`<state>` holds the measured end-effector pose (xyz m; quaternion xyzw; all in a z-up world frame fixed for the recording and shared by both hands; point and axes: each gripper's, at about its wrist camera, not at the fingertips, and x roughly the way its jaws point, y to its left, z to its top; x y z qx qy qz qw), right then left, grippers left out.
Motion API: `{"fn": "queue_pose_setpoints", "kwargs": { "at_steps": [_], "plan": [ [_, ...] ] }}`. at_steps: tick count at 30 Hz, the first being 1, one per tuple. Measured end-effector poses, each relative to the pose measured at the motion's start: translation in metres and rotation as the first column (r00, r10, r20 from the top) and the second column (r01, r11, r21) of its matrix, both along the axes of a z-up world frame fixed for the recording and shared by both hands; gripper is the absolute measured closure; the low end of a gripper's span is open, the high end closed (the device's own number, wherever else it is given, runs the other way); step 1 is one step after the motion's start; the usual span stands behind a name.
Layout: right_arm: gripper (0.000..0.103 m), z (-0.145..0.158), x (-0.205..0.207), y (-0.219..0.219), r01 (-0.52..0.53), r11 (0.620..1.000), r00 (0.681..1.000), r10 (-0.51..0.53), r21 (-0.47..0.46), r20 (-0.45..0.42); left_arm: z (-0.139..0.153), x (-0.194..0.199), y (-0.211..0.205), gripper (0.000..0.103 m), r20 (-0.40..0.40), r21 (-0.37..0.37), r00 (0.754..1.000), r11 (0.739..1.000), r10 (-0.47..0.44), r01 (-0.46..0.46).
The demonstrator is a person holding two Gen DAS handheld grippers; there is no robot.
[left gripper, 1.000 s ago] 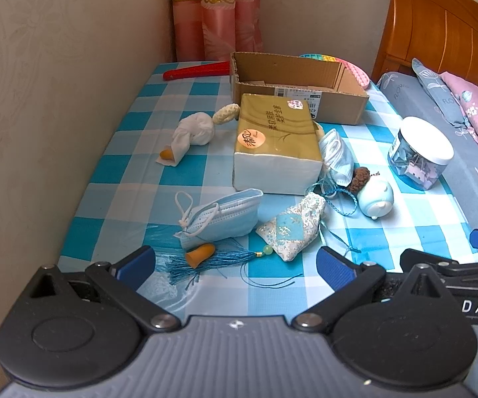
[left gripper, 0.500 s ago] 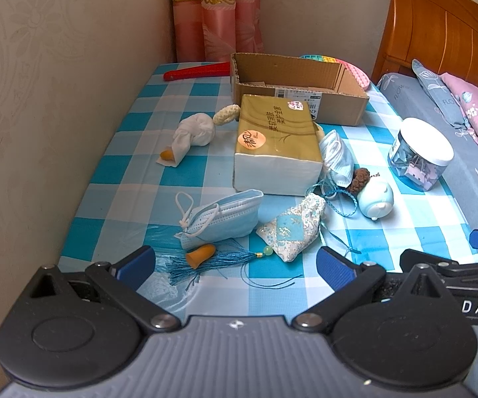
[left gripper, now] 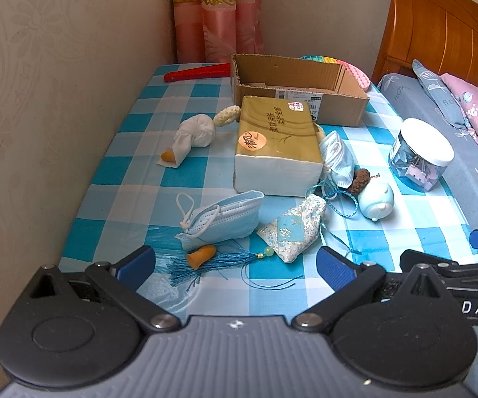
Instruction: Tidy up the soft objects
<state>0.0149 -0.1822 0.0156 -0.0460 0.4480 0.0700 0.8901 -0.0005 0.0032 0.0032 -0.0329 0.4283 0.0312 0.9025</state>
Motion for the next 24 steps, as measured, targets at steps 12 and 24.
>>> {"fn": "queue_pose_setpoints", "kwargs": {
  "at_steps": [12, 24],
  "plan": [
    [0.0, 0.0011, 0.0009, 0.0009, -0.003, 1.0, 1.0, 0.003, 0.0, 0.0, 0.0027, 0.002, 0.0027, 0.001, 0.002, 0.002, 1.0, 1.0, -0.002, 0.002],
    [0.0, 0.0011, 0.0029, 0.0012, -0.045, 0.999, 0.999, 0.045, 0.017, 0.009, 0.0037, 0.0009, 0.0003, 0.001, 0.031, 0.017, 0.999, 1.0, -0.02, 0.02]
  ]
}}
